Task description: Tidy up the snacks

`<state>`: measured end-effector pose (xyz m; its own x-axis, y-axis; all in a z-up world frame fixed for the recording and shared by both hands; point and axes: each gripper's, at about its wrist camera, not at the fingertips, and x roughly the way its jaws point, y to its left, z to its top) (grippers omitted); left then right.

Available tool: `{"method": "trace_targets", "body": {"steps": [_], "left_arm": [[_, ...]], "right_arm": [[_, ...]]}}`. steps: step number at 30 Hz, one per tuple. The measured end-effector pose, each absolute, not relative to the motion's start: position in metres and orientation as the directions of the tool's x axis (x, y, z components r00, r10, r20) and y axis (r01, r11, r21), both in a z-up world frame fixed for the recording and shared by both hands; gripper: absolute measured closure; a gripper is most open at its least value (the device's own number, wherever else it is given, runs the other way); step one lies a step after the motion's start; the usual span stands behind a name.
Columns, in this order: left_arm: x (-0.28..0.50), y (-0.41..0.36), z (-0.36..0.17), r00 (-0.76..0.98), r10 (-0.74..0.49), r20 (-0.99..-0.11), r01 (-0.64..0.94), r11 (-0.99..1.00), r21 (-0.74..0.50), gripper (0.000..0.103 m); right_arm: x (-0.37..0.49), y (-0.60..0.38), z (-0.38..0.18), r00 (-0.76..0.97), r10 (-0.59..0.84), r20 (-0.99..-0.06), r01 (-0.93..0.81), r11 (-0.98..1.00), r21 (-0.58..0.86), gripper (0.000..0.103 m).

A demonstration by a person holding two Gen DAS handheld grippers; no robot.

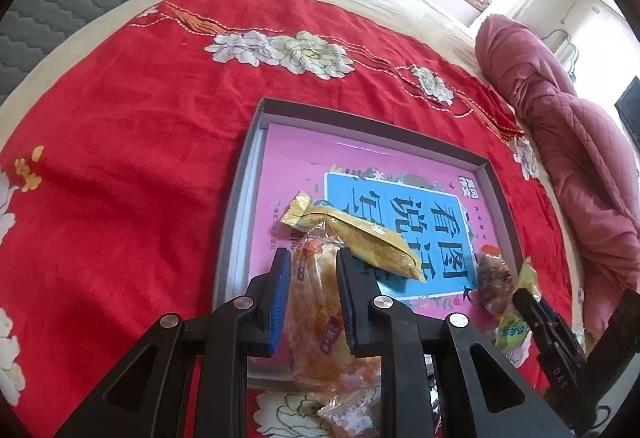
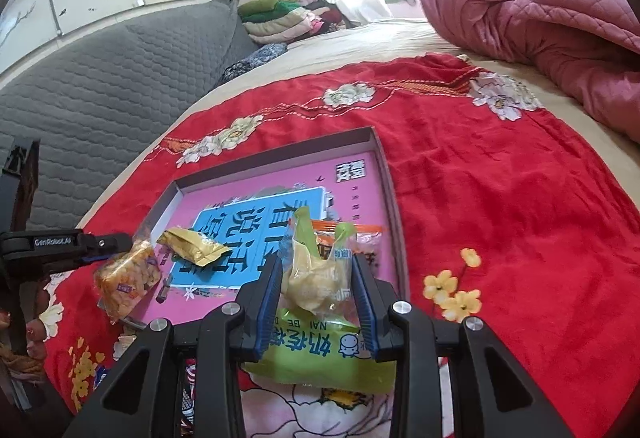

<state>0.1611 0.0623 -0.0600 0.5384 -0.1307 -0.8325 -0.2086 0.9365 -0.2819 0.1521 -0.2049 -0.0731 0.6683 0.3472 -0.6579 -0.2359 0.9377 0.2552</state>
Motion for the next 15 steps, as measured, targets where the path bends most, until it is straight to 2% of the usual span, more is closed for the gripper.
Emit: {"method": "trace_targets", "body": {"steps": [15], "left_arm": [[0.177, 0.042, -0.069, 0.539, -0.124, -0.833, -0.175, 0.951, -0.255, 0.076]], "right_arm": [[0.161, -0.199, -0.077, 0.679, 0.339, -0.651, -0.244, 0.941, 0.235, 0.067]]}}
